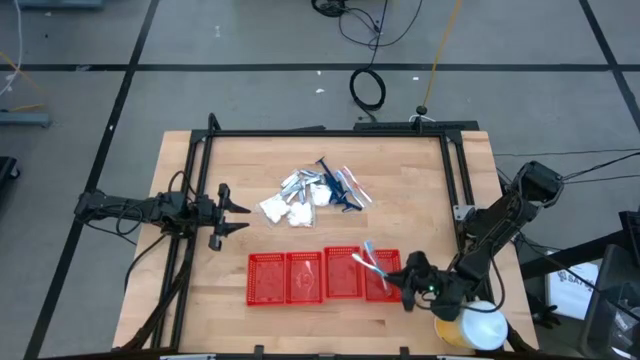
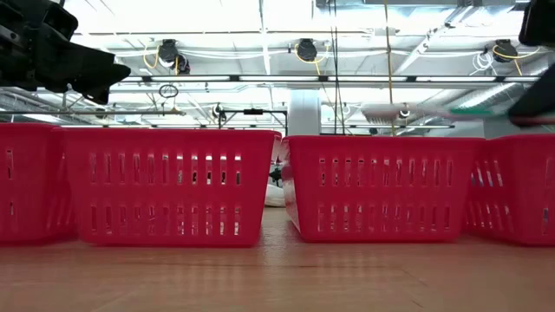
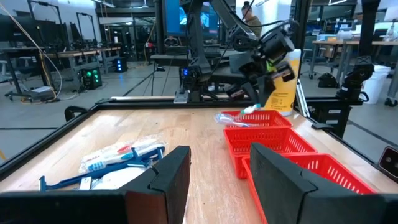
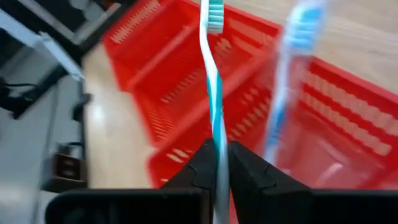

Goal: Pick & Place Travel size toiletries
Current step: Put the blue toothbrush into the right red bin

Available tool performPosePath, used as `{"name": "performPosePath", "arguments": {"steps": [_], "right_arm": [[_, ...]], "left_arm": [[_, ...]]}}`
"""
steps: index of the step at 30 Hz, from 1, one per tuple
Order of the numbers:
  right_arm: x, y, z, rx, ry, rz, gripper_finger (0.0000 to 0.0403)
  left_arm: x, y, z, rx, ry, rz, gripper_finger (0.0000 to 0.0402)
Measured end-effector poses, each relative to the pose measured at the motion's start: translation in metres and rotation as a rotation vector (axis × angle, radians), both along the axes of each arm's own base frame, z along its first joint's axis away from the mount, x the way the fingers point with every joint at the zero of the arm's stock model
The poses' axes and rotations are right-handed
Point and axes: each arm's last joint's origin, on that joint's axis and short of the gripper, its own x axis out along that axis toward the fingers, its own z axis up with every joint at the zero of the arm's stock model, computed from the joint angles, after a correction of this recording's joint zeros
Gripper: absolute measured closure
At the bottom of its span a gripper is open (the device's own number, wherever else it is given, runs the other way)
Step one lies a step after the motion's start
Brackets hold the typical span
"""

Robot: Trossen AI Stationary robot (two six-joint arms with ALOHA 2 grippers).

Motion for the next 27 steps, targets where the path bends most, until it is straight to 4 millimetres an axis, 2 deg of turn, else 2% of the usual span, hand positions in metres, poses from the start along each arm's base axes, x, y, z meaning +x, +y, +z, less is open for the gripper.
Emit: {"name": "performPosePath", "arguments": {"steps": [6, 10, 21, 27], "right_arm": [[-0.003, -0.004, -0.004, -0.002, 0.035, -0.032, 0.0385], [-0.002, -0.003, -0.005, 0.043, 0.083, -0.003, 0.0369], [0.002, -0.008, -0.006, 0.021, 0.11, 0.007, 0.0265], [0.006, -0.012, -0.005, -0.096, 0.116, 0.058, 0.0219]], "left_arm": [[0.0, 0.0, 0.0, 0.0, 0.0, 0.0, 0.0236], [0.0, 0.0, 0.0, 0.0, 0.0, 0.0, 0.0236], [0.0, 0.0, 0.0, 0.0, 0.0, 0.0, 0.0236], [0.0, 0.0, 0.0, 0.0, 0.0, 0.0, 0.0236]]}}
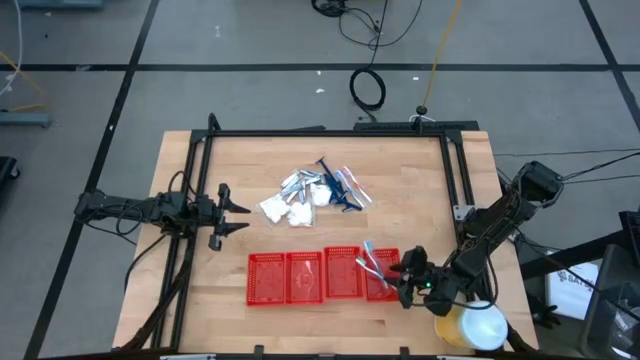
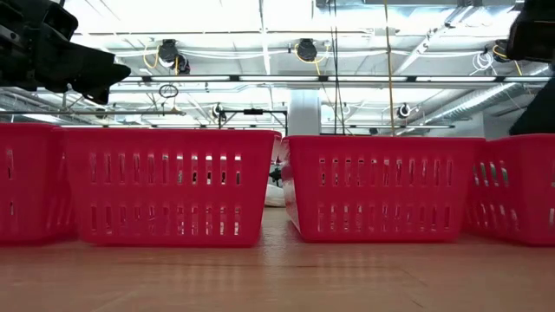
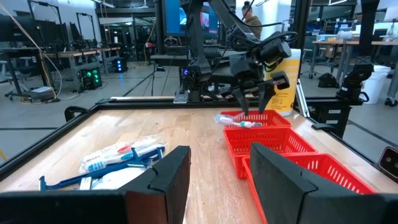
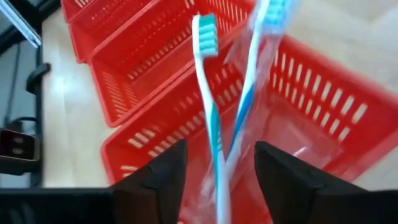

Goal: Pick & Place Travel size toiletries
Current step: Put the blue toothbrush into the right red bin

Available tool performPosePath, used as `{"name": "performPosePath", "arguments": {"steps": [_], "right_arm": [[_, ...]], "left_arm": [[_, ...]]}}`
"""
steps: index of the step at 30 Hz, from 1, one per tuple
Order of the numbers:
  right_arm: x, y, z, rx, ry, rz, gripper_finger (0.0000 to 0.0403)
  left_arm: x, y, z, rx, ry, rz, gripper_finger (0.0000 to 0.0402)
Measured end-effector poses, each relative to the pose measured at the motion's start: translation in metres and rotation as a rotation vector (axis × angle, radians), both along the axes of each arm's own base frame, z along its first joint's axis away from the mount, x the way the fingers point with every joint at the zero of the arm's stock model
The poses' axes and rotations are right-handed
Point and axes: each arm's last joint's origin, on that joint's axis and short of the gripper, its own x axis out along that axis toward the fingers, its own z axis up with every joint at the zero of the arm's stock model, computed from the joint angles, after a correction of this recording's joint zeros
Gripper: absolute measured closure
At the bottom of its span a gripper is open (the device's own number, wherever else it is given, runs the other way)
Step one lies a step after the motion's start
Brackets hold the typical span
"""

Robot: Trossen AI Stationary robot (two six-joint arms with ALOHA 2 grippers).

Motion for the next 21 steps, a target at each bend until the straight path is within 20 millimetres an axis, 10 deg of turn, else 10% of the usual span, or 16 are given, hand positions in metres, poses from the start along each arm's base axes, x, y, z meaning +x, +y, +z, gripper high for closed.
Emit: {"name": "performPosePath", "arguments": {"steps": [10, 21], "right_arm": [[0.023, -0.01, 0.009, -0.327, -0.017, 0.256, 0.0241], [0.069, -0.019, 0.045, -0.531, -0.058, 0.545, 0.0395]], "left_arm": [[0.0, 0.0, 0.0, 0.0, 0.0, 0.0, 0.0236], [0.0, 0.0, 0.0, 0.0, 0.0, 0.0, 0.0236]]}}
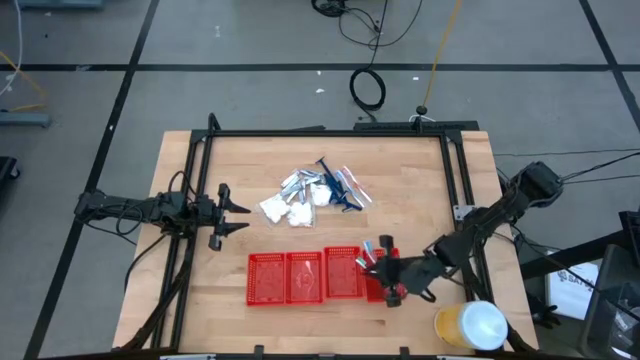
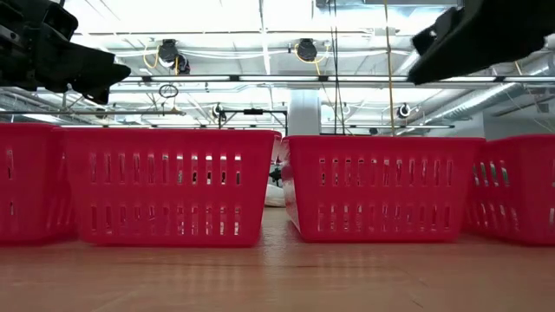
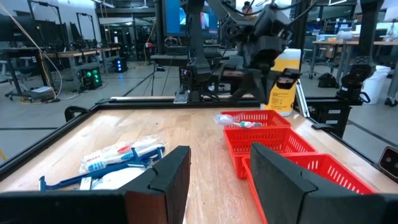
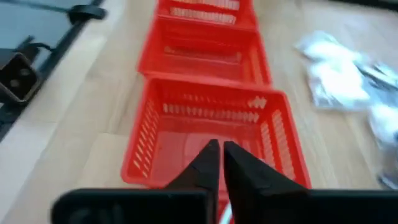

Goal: Pick & Place Travel size toiletries
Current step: Put the blue toothbrush into the right red bin, then put the red toothbrush into the right red bin

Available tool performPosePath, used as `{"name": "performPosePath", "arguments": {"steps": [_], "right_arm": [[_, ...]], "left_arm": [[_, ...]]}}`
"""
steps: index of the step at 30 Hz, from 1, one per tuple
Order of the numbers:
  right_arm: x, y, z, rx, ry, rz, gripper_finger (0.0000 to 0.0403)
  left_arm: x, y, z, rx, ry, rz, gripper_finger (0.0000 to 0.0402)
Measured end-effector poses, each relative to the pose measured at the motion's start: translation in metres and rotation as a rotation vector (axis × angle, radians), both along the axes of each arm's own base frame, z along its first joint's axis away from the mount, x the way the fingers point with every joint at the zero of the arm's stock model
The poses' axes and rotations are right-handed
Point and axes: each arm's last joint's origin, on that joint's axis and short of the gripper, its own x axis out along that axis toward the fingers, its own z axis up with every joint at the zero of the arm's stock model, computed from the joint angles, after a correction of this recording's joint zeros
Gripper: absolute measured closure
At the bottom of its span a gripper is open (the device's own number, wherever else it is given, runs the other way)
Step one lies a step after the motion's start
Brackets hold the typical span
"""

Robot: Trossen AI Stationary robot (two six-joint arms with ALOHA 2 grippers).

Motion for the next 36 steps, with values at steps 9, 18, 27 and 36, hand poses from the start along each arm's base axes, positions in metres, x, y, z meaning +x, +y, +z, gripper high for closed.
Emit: {"name": "performPosePath", "arguments": {"steps": [9, 18, 27, 36], "right_arm": [[0.021, -0.018, -0.032, -0.005, 0.145, -0.015, 0.0402], [0.011, -0.03, -0.026, -0.095, 0.166, -0.161, 0.0402], [0.008, -0.045, 0.006, -0.17, -0.009, -0.311, 0.0402], [0.011, -0.105, 0.041, -0.206, -0.123, -0.545, 0.0403]], "left_arm": [[0.0, 0.0, 0.0, 0.0, 0.0, -0.001, 0.0236], [0.0, 0.0, 0.0, 0.0, 0.0, 0.0, 0.0236], [0.0, 0.0, 0.0, 0.0, 0.0, 0.0, 0.0236], [0.0, 0.0, 0.0, 0.0, -0.001, 0.0, 0.0236]]}}
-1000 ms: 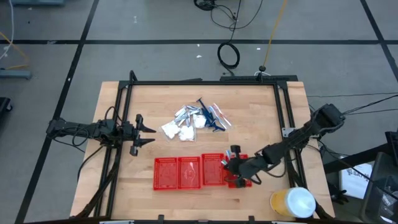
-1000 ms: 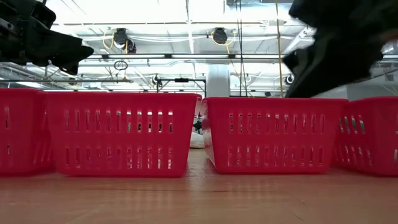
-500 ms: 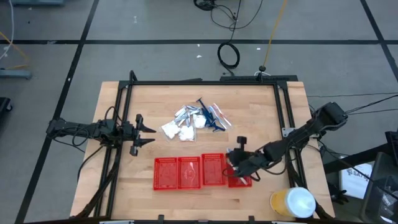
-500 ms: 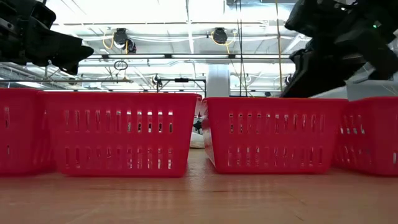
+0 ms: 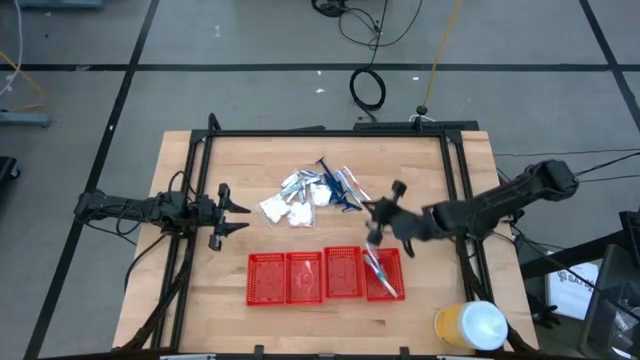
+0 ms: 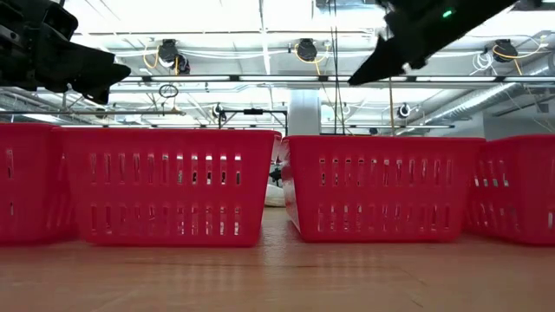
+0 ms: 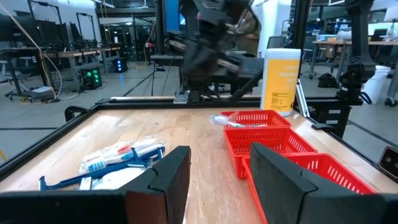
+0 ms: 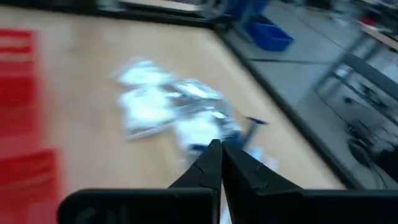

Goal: Pick & Place Travel size toiletries
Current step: Put the red toothbrush into the right red bin

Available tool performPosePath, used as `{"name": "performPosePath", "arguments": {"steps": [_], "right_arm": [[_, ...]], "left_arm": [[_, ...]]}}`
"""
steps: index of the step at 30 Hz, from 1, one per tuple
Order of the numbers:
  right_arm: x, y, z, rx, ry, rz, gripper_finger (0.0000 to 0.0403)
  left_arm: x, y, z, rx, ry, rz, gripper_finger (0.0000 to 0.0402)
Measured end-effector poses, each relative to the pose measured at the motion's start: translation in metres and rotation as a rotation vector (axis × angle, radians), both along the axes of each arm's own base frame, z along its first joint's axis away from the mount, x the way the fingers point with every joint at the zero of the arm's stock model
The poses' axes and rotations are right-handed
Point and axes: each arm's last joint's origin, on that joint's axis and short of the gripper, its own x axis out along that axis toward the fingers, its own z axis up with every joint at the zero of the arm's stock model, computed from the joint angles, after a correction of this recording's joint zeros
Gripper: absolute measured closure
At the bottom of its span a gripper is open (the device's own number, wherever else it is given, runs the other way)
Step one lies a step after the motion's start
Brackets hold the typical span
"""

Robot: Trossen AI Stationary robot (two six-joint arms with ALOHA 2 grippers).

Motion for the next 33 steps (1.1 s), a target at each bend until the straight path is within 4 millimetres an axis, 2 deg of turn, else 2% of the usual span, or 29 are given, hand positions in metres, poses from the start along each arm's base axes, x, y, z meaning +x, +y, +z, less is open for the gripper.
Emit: {"name": "performPosePath", "arguments": {"steps": [3, 8, 13, 19, 22, 26, 33], "right_arm": [[0.005, -0.033, -0.002, 0.05, 0.024, -0.056, 0.0403], [0.011, -0.09, -0.019, 0.204, 0.069, -0.143, 0.0399], [0.009, -0.125, -0.037, 0.265, 0.149, -0.189, 0.035], [0.014, -0.135, -0.059, 0.373, 0.212, -0.179, 0.0248], [0.017, -0.136, -0.072, 0.391, 0.248, -0.196, 0.0216], [0.021, -0.137, -0.087, 0.438, 0.264, -0.234, 0.0202], [0.025, -0.138, -0.109, 0.463, 0.321, -0.257, 0.0216]], "left_arm": [[0.0, 0.0, 0.0, 0.0, 0.0, 0.0, 0.0236], [0.0, 0.0, 0.0, 0.0, 0.001, 0.0, 0.0236], [0.0, 0.0, 0.0, 0.0, 0.001, 0.0, 0.0236], [0.0, 0.0, 0.0, 0.0, 0.001, 0.0, 0.0236], [0.0, 0.0, 0.0, 0.0, 0.0, -0.001, 0.0236], [0.0, 0.0, 0.0, 0.0, 0.001, 0.0, 0.0236], [0.0, 0.0, 0.0, 0.0, 0.001, 0.0, 0.0236]]}}
